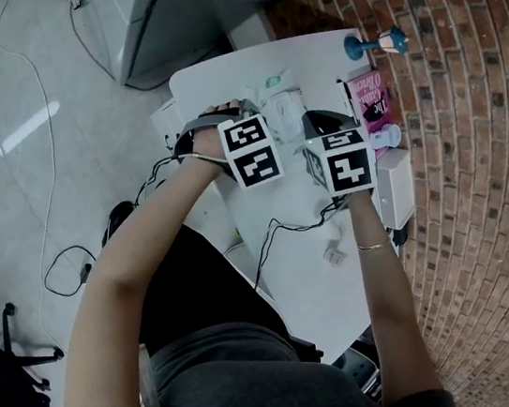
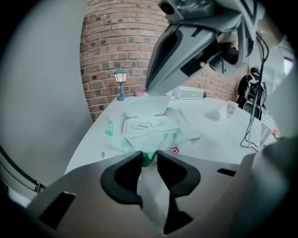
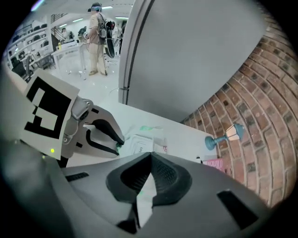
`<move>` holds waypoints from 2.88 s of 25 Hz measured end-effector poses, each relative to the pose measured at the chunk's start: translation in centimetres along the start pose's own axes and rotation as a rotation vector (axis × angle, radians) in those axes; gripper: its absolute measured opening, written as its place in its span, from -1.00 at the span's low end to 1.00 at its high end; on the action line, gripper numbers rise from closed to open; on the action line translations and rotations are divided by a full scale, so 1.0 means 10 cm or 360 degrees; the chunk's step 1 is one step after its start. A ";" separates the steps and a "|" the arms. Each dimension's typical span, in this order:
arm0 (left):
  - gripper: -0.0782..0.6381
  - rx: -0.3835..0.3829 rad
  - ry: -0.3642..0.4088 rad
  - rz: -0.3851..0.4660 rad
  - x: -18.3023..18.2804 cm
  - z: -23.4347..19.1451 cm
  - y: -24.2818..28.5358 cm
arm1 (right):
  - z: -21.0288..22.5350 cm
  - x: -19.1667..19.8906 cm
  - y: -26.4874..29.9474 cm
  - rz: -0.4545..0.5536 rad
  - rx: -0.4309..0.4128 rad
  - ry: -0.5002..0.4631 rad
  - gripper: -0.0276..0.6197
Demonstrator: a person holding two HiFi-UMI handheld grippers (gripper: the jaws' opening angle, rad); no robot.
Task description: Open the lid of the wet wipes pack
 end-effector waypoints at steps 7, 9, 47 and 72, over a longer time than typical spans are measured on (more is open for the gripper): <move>-0.45 0.0008 -0.0004 0.0005 -0.02 0.01 0.00 | 0.04 -0.01 0.03 0.0009 0.0020 0.0038 -0.90; -0.45 0.0002 0.0002 0.0010 -0.02 0.01 0.00 | 0.08 0.01 0.03 0.0009 0.0019 0.0057 -0.90; -0.44 -0.0034 0.0027 0.0029 -0.01 0.02 -0.01 | 0.58 0.28 0.33 0.0023 0.0041 0.0187 -0.90; -0.44 -0.0043 0.0028 0.0031 -0.01 0.02 -0.02 | 0.54 0.47 0.71 -0.0104 -0.0031 0.0212 -0.90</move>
Point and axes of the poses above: the fingertips, and each gripper's own axes: y forward along the fingers, z to its right, x out of its underside, the point moved 4 cm from there along -y, backward along the fingers, and after that the axes turned 4 degrees about -y, right-handed, at the moved point
